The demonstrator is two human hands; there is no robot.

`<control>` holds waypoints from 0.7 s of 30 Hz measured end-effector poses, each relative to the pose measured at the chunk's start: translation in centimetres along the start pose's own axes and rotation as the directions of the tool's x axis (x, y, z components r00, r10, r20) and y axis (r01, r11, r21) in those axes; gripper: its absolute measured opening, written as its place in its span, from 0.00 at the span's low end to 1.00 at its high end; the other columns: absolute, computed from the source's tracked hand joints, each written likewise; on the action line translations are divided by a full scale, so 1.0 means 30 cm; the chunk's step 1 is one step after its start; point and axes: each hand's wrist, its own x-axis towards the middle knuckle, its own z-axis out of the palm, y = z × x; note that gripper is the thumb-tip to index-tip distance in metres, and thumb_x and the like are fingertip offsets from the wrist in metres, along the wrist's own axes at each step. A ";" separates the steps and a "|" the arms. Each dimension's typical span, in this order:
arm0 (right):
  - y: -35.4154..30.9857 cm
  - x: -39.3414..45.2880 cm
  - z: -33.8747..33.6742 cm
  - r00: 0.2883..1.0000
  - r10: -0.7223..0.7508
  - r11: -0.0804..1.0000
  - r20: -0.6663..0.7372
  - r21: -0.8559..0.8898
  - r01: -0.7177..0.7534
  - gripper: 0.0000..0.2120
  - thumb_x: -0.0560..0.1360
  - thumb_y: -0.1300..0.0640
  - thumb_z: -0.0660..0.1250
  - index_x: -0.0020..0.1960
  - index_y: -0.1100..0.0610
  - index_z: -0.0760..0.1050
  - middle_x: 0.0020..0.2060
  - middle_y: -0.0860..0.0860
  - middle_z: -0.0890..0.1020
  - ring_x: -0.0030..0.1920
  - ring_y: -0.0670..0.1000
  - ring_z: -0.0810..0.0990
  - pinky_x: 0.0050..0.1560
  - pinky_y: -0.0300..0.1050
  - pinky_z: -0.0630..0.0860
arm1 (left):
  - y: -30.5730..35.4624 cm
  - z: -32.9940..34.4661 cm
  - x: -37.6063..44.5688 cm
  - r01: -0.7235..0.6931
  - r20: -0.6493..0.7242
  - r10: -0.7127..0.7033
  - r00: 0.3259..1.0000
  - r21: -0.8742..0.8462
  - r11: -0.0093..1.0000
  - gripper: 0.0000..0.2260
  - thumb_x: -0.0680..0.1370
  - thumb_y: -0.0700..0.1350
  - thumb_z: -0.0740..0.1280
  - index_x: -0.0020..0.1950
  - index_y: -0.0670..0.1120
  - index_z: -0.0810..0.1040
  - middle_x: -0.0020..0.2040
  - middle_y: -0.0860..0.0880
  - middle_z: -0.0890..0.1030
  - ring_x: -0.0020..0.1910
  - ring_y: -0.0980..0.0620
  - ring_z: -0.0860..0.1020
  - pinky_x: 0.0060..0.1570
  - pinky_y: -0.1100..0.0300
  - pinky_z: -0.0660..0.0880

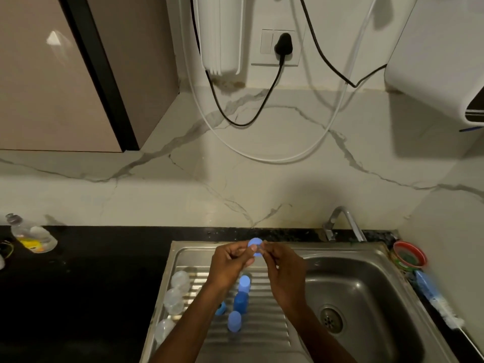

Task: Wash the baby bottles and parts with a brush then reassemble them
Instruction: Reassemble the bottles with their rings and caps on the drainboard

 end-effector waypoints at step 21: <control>0.024 -0.011 0.013 0.918 -0.133 0.977 0.374 0.203 0.059 0.18 0.75 0.59 0.75 0.63 0.51 0.80 0.57 0.43 0.82 0.56 0.40 0.81 0.57 0.40 0.78 | -0.061 -0.008 -0.065 0.028 -0.131 -0.026 0.991 0.014 1.000 0.14 0.74 0.51 0.76 0.49 0.40 0.86 0.44 0.42 0.87 0.45 0.43 0.86 0.45 0.54 0.81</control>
